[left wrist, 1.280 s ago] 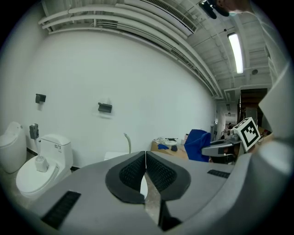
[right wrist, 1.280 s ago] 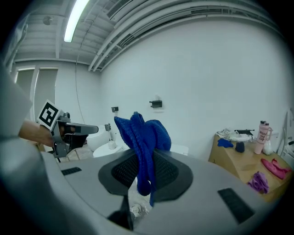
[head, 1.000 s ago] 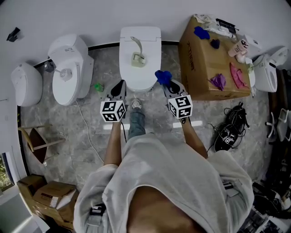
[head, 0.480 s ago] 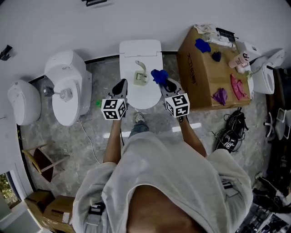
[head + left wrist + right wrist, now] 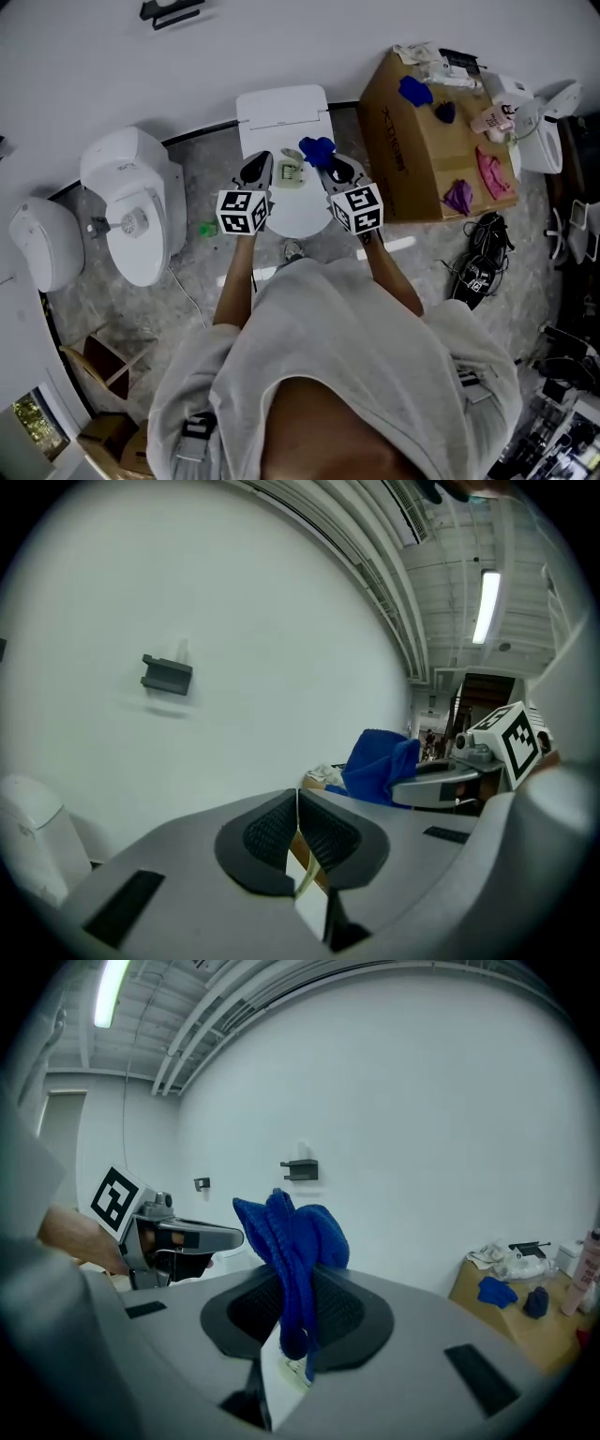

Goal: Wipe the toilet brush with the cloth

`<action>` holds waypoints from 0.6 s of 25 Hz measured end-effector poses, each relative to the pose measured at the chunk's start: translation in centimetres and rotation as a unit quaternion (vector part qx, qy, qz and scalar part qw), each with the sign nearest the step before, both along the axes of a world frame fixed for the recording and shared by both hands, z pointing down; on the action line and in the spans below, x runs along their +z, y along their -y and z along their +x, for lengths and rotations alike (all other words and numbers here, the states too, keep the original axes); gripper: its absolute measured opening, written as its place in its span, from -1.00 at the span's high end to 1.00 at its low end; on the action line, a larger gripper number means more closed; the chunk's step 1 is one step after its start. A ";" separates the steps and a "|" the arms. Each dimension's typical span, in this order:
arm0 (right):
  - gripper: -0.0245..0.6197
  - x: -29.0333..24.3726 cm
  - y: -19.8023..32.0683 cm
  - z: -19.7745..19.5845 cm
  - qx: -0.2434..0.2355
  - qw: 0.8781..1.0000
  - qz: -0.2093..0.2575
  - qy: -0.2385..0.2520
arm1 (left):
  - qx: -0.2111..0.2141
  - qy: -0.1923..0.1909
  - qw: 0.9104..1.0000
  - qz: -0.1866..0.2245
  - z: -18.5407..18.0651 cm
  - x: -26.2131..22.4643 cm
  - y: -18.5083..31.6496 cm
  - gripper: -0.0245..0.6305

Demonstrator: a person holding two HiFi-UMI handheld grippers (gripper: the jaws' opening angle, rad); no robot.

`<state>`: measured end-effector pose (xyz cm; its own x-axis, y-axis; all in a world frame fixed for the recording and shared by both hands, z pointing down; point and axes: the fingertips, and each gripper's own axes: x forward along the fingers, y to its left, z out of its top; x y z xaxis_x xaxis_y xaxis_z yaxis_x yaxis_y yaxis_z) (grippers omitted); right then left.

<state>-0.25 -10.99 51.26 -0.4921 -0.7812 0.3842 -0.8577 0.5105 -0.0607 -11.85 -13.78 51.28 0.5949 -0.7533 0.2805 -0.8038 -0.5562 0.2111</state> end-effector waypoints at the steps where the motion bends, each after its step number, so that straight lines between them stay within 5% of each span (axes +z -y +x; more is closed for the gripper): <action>1: 0.65 0.3 0.3 -0.1 0.002 1.000 -0.003 0.000 | 0.005 0.000 1.000 -0.002 0.3 0.2 0.4 0.85; 15: 0.65 4.0 0.8 -2.5 -0.044 0.997 -0.063 0.012 | 0.023 0.022 0.999 -0.039 2.8 3.3 2.0 0.85</action>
<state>-2.79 -11.82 55.23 -0.5672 -0.6805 0.4640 -0.8072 0.5710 -0.1493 -9.10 -15.76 54.55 0.6149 -0.6995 0.3641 -0.7867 -0.5764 0.2211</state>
